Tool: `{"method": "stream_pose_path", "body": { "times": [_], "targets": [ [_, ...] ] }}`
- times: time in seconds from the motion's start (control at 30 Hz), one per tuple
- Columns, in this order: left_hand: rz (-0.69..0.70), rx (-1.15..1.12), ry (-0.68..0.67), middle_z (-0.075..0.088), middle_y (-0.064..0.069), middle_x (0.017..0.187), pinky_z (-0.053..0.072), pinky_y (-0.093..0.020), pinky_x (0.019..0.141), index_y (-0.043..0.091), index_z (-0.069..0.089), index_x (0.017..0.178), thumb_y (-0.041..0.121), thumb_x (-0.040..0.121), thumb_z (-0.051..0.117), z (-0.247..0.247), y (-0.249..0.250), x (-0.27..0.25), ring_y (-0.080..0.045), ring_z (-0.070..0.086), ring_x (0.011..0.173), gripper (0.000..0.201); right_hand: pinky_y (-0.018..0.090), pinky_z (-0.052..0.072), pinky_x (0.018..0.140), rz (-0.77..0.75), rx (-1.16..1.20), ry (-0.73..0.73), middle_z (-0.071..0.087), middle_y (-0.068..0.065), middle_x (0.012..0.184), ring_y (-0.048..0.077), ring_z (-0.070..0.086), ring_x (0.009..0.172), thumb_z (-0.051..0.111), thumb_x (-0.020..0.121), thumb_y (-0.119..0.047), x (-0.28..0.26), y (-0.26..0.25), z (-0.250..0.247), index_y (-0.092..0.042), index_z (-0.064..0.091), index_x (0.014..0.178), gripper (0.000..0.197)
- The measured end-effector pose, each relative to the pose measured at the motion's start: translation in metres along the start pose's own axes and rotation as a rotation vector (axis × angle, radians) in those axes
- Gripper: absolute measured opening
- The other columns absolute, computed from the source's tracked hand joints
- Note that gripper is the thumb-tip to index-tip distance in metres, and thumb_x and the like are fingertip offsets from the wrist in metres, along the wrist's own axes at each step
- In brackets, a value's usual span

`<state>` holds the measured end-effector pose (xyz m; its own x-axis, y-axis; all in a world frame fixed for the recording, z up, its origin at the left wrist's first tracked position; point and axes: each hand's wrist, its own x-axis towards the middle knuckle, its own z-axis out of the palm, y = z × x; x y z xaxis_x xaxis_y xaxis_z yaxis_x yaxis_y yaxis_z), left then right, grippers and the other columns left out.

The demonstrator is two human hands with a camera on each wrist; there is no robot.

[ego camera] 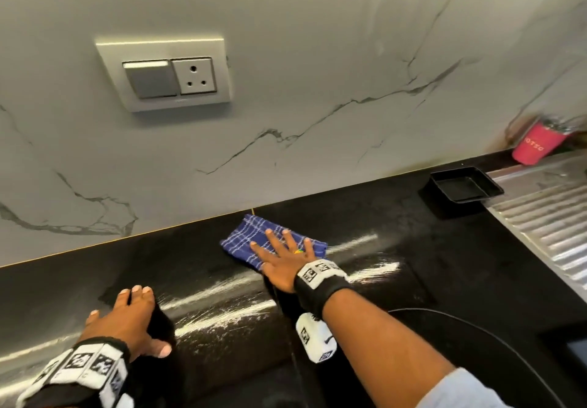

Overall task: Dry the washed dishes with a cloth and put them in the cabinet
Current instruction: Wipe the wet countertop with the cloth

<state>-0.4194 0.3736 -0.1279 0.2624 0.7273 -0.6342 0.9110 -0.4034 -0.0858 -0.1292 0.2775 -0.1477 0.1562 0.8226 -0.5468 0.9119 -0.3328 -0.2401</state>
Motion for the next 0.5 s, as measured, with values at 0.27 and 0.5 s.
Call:
{"method": "stream_pose_path", "body": {
  "times": [0.27, 0.5],
  "targets": [
    [-0.207, 0.161, 0.023, 0.010, -0.011, 0.166, 0.022, -0.045, 0.123, 0.011, 0.007, 0.159, 0.081, 0.058, 0.070, 0.031, -0.022, 0.068, -0.032, 0.007, 0.155, 0.138, 0.067, -0.007, 0.116, 0.612, 0.324, 0.172, -0.025, -0.006, 0.163, 0.031, -0.021, 0.150, 0.015, 0.102, -0.051, -0.040, 0.254, -0.062, -0.049, -0.009, 0.153, 0.056],
    [0.025, 0.101, 0.283, 0.036, 0.004, 0.157, 0.035, -0.041, 0.113, 0.026, 0.024, 0.153, 0.059, 0.085, 0.057, -0.033, 0.126, 0.014, -0.019, 0.039, 0.142, 0.082, 0.066, -0.020, 0.111, 0.117, 0.054, 0.113, -0.030, -0.007, 0.160, 0.033, -0.028, 0.147, 0.023, 0.099, -0.054, -0.031, 0.174, -0.023, -0.051, -0.013, 0.151, 0.063]
  ]
}}
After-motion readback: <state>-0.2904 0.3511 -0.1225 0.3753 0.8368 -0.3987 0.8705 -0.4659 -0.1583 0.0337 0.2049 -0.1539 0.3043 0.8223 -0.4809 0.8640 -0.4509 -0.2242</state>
